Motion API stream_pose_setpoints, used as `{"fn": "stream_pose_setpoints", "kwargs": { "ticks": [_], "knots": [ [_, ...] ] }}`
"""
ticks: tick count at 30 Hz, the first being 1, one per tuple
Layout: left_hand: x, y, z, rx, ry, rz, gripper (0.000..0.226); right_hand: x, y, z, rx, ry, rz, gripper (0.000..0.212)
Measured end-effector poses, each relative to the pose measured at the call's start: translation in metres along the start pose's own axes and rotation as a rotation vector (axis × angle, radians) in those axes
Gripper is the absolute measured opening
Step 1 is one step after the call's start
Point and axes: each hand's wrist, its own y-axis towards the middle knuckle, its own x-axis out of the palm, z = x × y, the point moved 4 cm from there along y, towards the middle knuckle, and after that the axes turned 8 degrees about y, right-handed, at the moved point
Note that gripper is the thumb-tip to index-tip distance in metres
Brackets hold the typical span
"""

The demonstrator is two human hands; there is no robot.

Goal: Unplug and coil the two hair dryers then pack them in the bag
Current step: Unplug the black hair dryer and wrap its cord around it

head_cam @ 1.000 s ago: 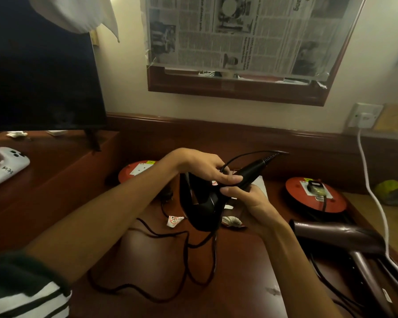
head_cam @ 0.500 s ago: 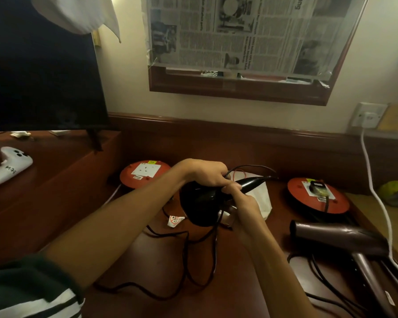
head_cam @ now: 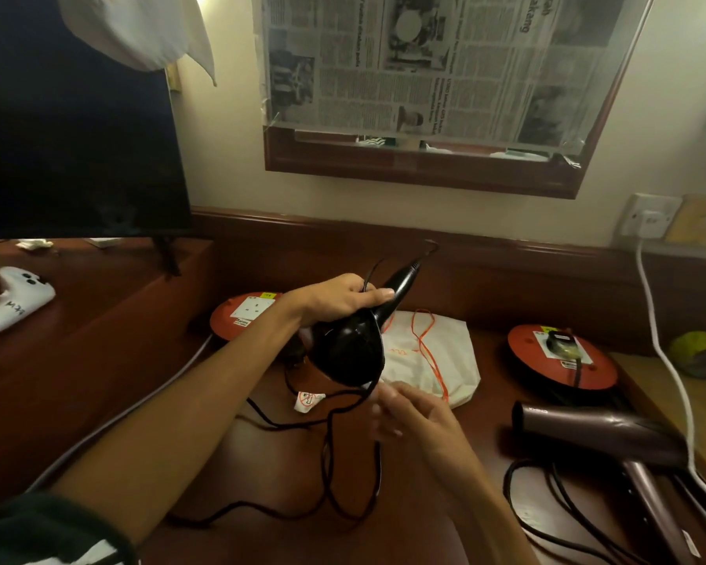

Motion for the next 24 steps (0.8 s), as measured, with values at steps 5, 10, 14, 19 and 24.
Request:
{"fn": "stream_pose_setpoints", "kwargs": {
  "ticks": [5,10,14,19,24],
  "knots": [
    [0.0,0.001,0.009,0.014,0.058,0.073,0.09,0.031,0.004,0.012,-0.008,0.116,0.101,0.031],
    [-0.017,-0.008,0.014,0.06,0.115,0.1,0.06,0.011,0.002,0.007,-0.029,0.466,0.108,0.005],
    [-0.018,-0.026,0.017,0.107,0.027,-0.01,0.042,-0.031,0.013,-0.013,-0.028,0.497,0.024,0.037],
    [0.014,-0.036,0.041,0.153,0.122,-0.175,0.036,-0.042,0.038,-0.051,-0.058,0.185,-0.078,0.043],
    [0.019,-0.033,0.051,0.163,0.219,-0.125,0.037,-0.041,0.048,-0.07,-0.076,0.148,-0.041,0.03]
  ]
}}
